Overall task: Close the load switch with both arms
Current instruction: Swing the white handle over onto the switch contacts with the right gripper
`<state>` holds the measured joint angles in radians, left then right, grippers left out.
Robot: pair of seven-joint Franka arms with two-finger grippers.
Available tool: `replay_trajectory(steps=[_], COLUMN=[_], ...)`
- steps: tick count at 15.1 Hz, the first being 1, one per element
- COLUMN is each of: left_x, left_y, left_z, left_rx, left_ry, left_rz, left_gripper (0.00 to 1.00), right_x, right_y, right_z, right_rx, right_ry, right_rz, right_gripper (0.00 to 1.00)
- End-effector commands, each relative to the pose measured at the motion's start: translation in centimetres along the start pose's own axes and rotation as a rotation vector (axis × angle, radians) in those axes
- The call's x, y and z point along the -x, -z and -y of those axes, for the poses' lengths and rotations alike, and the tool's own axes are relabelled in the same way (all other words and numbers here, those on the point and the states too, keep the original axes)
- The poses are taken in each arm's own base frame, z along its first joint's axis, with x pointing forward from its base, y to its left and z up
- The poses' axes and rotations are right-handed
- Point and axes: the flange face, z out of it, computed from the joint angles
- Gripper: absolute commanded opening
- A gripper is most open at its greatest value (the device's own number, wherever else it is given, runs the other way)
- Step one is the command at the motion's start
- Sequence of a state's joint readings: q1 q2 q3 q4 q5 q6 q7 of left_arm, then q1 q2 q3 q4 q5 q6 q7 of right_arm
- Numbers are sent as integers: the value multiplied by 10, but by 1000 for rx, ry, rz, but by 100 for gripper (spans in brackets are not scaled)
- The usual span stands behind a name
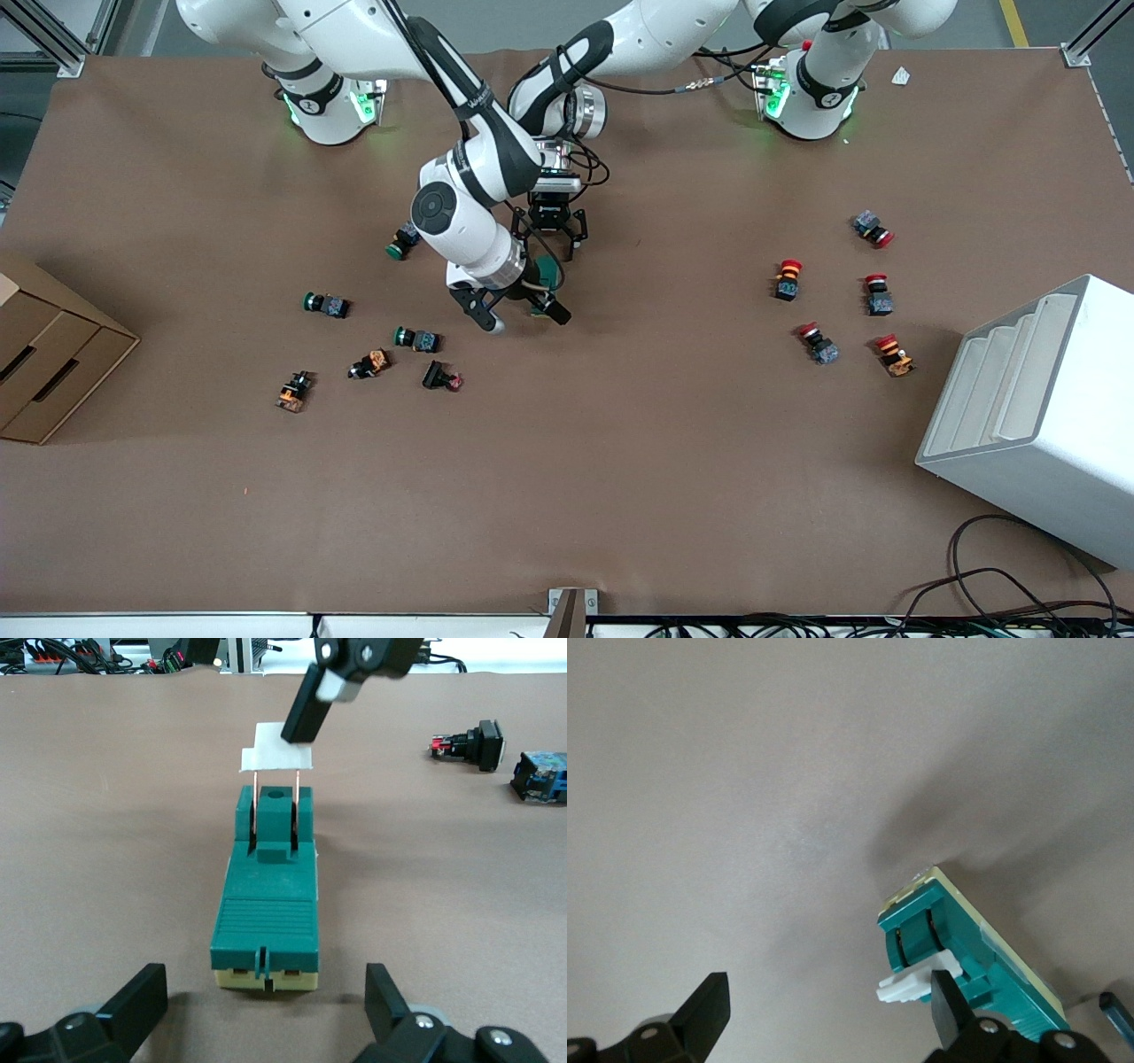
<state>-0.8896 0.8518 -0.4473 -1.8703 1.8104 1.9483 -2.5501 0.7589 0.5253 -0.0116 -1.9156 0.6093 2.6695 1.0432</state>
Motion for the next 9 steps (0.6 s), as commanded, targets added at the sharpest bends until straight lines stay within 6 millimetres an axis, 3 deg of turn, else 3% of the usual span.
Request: replay_trajectory(steps=[1, 9], left_x=[29, 30], left_y=[0, 0], left_z=[7, 6], left_rx=[-1, 0], left_ry=[-8, -8], left_rz=[50, 50], left_gripper=[99, 99], right_x=[0, -14], right_y=[-15, -31], right_z=[8, 20], right_rx=[-4, -14], right_ry=[-1, 1], right_rz=[11, -1], right_gripper=[100, 100])
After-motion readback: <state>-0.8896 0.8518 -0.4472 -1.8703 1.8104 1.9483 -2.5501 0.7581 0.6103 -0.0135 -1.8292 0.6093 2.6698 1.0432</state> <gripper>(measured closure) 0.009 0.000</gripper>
